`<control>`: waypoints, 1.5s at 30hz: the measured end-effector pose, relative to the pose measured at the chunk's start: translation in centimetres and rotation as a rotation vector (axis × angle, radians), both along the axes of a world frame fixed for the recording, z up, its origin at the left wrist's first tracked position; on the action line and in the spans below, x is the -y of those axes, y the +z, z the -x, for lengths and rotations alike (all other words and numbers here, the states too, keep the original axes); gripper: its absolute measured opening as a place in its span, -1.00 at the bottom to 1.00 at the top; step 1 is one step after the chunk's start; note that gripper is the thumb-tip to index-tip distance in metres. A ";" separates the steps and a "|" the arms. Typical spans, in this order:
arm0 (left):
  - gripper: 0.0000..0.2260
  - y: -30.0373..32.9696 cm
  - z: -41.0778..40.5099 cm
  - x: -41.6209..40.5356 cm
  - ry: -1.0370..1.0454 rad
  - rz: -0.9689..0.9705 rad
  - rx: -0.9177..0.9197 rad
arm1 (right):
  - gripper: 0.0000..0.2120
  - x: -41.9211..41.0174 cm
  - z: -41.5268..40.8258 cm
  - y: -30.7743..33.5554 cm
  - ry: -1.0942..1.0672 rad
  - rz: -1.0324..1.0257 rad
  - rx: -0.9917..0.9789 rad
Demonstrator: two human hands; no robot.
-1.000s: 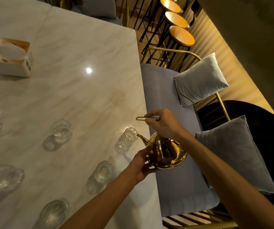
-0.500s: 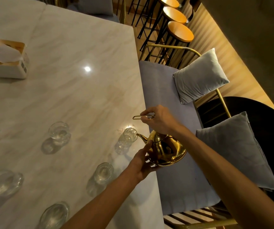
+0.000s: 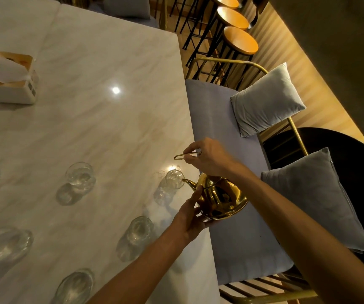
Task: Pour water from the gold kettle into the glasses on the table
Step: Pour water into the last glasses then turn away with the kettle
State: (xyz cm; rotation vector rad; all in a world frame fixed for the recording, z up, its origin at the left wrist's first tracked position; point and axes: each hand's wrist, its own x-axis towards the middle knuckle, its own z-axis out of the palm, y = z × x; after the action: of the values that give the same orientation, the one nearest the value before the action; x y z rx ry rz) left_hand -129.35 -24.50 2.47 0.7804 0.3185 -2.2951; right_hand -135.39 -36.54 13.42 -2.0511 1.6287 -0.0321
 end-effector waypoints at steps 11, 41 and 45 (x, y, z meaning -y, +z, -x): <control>-0.44 0.1 0.0 0.1 0.019 -0.042 -0.033 | -0.74 0.1 -0.5 0.2 0.006 -0.006 -0.027; -0.53 0.4 -0.1 0.2 0.029 -0.058 -0.057 | -0.72 0.6 -1.2 0.3 0.018 -0.034 -0.057; -0.52 0.5 -0.2 0.3 0.047 -0.064 -0.044 | -0.71 0.7 -1.4 0.3 0.024 -0.034 -0.065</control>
State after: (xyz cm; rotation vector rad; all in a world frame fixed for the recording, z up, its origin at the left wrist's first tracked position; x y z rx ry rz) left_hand -129.13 -24.76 2.95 0.7471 0.4278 -2.2696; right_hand -134.01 -37.26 13.69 -2.0654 1.6313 0.0715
